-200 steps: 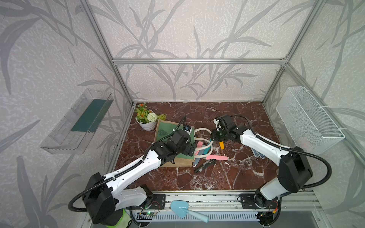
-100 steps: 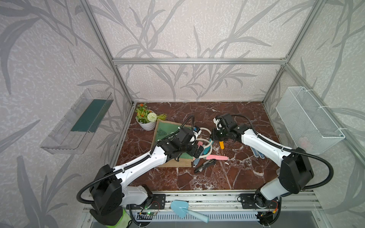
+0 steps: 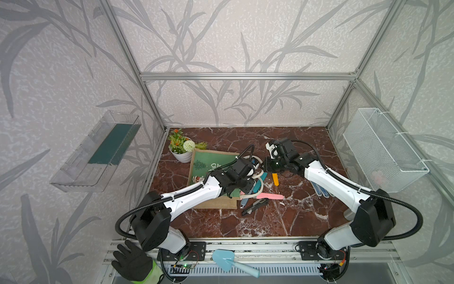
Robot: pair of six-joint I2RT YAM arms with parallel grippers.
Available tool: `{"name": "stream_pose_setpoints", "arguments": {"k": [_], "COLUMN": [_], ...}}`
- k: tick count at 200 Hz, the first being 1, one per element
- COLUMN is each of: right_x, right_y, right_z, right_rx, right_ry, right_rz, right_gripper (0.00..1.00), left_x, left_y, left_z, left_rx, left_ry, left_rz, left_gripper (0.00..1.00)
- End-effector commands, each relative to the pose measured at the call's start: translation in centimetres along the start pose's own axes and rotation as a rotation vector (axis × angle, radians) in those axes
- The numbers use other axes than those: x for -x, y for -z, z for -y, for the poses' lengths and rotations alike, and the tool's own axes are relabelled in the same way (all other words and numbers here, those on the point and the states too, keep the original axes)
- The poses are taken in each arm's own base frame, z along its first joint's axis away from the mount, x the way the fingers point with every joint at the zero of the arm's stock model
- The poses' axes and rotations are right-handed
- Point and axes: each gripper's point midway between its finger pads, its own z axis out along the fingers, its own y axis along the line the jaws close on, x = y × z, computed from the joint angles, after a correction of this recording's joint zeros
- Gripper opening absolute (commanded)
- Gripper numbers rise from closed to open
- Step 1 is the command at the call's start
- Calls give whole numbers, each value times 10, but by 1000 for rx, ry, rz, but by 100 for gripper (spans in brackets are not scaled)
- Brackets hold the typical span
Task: Place the art knife into the pouch
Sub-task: Adjust the pouch at the center of the board.
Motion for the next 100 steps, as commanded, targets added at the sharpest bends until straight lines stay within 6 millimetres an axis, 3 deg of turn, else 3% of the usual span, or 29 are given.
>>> {"name": "stream_pose_setpoints", "arguments": {"k": [1,10,23,28,41,78,100], "right_x": [0,1,1,2,1,0,-5], "right_y": [13,14,13,13,13,18,18], "right_z": [-17,-17,-15,-15,-12,7,17], "right_rx": [64,64,57,55,53,-5,-37], "right_ry": [5,5,4,1,-7,-35,-49], "right_rz": [7,10,13,14,16,56,72], "right_gripper": [1,1,3,6,19,72,77], "left_x": [14,16,18,19,22,39,49], "left_y": [7,9,12,13,19,43,57], "left_z": [-12,-13,-17,-20,-24,-34,-40], "left_rx": [66,77,105,117,140,202,240], "left_ry": [12,18,32,37,42,48,49], "left_rz": [26,29,37,43,61,113,124], "left_gripper": [15,14,1,0,0,0,0]}}
